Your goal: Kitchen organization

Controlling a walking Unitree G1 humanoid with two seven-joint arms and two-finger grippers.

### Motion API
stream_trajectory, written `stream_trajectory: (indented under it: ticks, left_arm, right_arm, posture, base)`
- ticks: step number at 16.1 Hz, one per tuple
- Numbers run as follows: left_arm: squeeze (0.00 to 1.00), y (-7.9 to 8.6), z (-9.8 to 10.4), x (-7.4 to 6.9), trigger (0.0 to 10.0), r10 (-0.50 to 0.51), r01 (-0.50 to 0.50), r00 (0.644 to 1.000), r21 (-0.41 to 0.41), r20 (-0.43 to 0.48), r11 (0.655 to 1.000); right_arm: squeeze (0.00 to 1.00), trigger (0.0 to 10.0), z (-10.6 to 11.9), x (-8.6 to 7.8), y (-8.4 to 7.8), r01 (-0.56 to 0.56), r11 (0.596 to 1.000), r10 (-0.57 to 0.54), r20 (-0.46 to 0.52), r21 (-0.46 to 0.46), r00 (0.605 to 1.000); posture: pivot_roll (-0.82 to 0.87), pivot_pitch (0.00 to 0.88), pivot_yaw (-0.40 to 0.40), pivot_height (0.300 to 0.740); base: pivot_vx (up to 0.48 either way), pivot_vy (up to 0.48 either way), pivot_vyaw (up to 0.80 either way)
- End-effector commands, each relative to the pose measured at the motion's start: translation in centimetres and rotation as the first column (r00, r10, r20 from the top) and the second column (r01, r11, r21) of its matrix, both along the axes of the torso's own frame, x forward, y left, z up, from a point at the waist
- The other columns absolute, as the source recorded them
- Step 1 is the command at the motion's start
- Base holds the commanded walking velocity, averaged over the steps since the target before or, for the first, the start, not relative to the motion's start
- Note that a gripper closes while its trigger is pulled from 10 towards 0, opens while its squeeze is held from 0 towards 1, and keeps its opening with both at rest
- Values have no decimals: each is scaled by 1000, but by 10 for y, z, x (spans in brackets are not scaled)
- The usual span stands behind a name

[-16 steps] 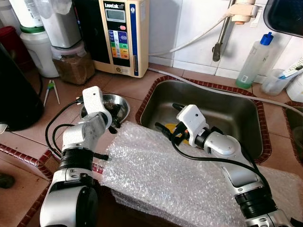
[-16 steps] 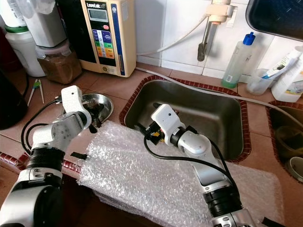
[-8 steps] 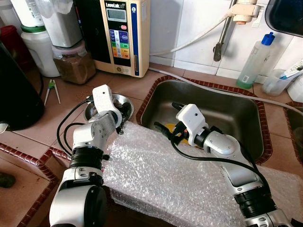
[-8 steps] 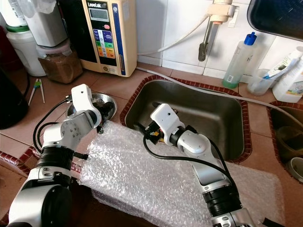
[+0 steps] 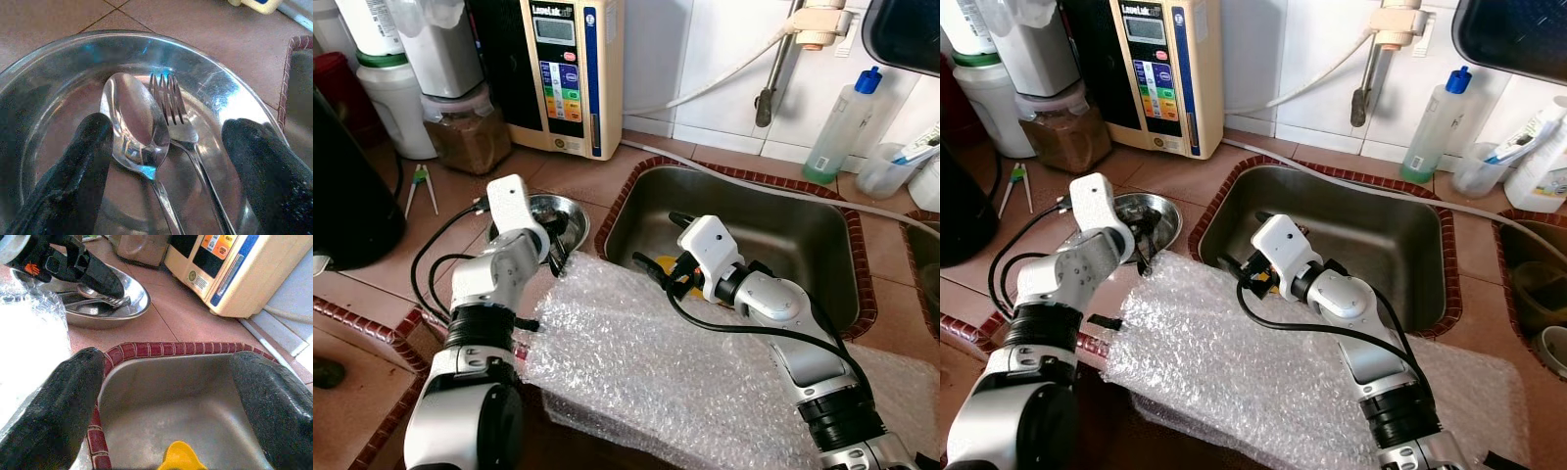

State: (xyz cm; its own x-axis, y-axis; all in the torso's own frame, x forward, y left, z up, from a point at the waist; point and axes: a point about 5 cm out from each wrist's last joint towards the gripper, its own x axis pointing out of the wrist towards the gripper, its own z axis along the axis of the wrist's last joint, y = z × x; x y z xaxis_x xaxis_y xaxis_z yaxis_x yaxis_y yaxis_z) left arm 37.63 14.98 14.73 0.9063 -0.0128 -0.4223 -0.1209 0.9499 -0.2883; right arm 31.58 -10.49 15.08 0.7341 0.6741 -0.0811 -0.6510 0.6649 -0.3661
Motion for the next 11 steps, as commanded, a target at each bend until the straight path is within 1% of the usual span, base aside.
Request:
stream_trajectory:
  ticks: [1,3,5,6,9,10,11]
  left_arm:
    - [0,-6,12,5,10000,-3,3,999,-9,37,1000]
    - [0,-18,17,9,10000,-25,27,998,-24,52,999]
    - [0,-29,19,10,10000,-55,58,997,-44,62,997]
    - [0,-37,18,9,10000,-72,75,996,-53,52,996]
    - [0,-40,12,7,10000,-82,83,996,-47,31,995]
    - [0,-37,5,6,10000,-68,68,998,-54,0,996]
    - [0,-37,1,4,10000,-74,73,997,-64,-16,995]
  right_arm:
    - [0,10000,4,3,0,-9,1000,9,14,-9,1000]
    - [0,10000,4,3,1,-9,1000,9,15,-9,1000]
    - [0,10000,4,3,1,-8,1000,8,15,-7,1000]
    - [0,10000,2,1,0,-5,1000,5,12,-8,1000]
    - [0,10000,2,0,0,-3,1000,3,11,-7,1000]
    - [0,10000,2,1,-1,-2,1000,2,11,-9,1000]
    - [0,10000,2,2,-2,0,1000,0,10,-9,1000]
  posture:
    - [-46,0,29,740]
    - [-52,0,31,740]
    - [-59,0,37,740]
    - [-61,0,40,740]
    - [-62,0,44,740]
    - [-59,0,43,740]
    - [-59,0,43,740]
  base:
    - [0,0,0]
    - [0,0,0]
    - [0,0,0]
    - [0,0,0]
    - [0,0,0]
    - [0,0,0]
    - [0,0,0]
